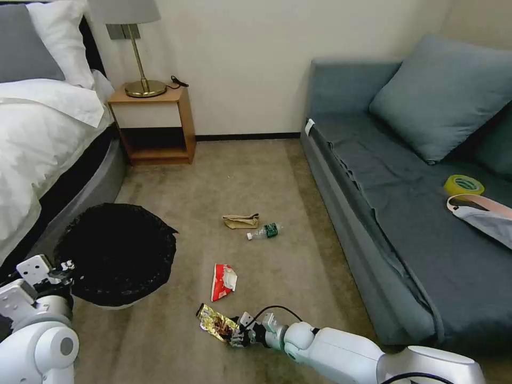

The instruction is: Pick up the trash bin, then pick up the garbage on the floor and place it into the trash bin.

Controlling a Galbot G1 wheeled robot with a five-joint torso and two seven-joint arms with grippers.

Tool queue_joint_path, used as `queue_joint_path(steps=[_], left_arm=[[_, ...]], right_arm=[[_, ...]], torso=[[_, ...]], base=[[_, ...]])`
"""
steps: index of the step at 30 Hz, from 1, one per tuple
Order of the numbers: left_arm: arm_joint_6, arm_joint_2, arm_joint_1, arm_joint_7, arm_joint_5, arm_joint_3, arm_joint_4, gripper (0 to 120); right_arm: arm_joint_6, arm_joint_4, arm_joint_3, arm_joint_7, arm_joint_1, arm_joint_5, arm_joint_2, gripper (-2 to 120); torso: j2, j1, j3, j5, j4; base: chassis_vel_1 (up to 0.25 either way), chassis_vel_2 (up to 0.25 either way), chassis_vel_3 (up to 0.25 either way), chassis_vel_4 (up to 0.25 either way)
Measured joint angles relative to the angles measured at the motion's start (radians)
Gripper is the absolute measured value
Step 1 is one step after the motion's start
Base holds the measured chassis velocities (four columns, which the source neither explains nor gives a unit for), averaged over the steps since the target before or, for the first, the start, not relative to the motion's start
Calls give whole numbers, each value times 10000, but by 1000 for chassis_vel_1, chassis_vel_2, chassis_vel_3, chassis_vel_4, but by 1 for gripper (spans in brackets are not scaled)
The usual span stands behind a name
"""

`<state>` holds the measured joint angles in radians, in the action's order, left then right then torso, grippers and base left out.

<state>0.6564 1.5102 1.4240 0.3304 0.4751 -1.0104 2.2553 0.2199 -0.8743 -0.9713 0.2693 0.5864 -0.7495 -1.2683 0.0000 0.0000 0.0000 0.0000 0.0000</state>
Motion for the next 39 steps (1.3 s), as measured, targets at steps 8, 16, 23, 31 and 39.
queue_joint_path(steps=[8, 16, 23, 31, 39], left_arm=[[-40, 22, -21, -4, -31, 17, -7, 4], [-46, 28, -70, -6, -53, 62, -51, 4], [-48, 22, -93, -6, -84, 82, -151, 4], [-48, 15, -161, -10, -96, 99, -285, 4], [-58, 17, -207, -12, -203, 198, -530, 4]], right_arm=[[104, -37, -21, 3, 37, 96, 75, 21], [194, -270, -78, 3, 54, 54, 236, 0], [247, -776, -157, -23, 0, -277, 498, 0], [95, -1892, -204, -231, -216, -791, 1452, 0], [47, -2719, 114, -381, -256, -1003, 2183, 0]], torso=[[0, 0, 0, 0, 0], [0, 0, 0, 0, 0], [0, 0, 0, 2, 0], [0, 0, -1, -1, -1], [0, 0, 0, 2, -1]], base=[[0, 0, 0, 0], [0, 0, 0, 0], [0, 0, 0, 0], [0, 0, 0, 0], [0, 0, 0, 0]])
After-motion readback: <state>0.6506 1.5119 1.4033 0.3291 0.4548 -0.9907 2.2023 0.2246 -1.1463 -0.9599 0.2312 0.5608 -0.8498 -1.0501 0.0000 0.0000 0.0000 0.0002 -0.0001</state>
